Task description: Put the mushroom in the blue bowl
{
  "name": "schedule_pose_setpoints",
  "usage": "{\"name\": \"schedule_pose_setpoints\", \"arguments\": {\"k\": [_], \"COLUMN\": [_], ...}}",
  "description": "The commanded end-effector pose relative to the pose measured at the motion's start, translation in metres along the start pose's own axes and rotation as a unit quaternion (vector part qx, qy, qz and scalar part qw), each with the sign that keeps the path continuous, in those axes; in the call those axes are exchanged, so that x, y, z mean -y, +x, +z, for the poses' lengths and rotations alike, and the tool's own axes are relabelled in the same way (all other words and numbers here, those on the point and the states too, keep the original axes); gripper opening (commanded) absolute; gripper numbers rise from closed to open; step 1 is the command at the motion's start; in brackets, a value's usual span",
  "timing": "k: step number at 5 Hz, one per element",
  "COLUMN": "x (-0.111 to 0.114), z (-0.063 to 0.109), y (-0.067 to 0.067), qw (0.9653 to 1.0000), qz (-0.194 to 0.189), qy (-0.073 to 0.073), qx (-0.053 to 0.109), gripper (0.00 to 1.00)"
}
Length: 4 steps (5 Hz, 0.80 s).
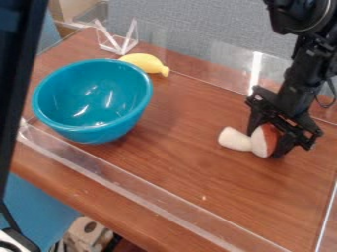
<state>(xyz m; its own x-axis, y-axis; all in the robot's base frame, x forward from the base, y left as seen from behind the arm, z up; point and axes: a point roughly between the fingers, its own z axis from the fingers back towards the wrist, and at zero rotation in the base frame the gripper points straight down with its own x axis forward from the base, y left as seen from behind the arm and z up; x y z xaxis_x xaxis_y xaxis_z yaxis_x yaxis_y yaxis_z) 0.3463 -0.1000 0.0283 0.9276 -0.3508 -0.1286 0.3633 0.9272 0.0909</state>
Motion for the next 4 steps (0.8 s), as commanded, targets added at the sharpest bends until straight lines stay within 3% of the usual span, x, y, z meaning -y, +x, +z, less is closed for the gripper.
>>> {"name": "schedule_pose_setpoints", "arguments": {"k": [1, 2, 4], "x": [-0.013, -0.020, -0.031], "z": [0.017, 0.018, 0.017], "y": [0.000, -0.002, 0.007], "qw": [0.9996, 0.9995, 0.9989], "qz": [-0.007, -0.015, 0.043], "qy": [0.002, 0.004, 0.000], "qx": [0.027, 0.027, 0.018], "gripper": [0.00, 0.00, 0.00]}}
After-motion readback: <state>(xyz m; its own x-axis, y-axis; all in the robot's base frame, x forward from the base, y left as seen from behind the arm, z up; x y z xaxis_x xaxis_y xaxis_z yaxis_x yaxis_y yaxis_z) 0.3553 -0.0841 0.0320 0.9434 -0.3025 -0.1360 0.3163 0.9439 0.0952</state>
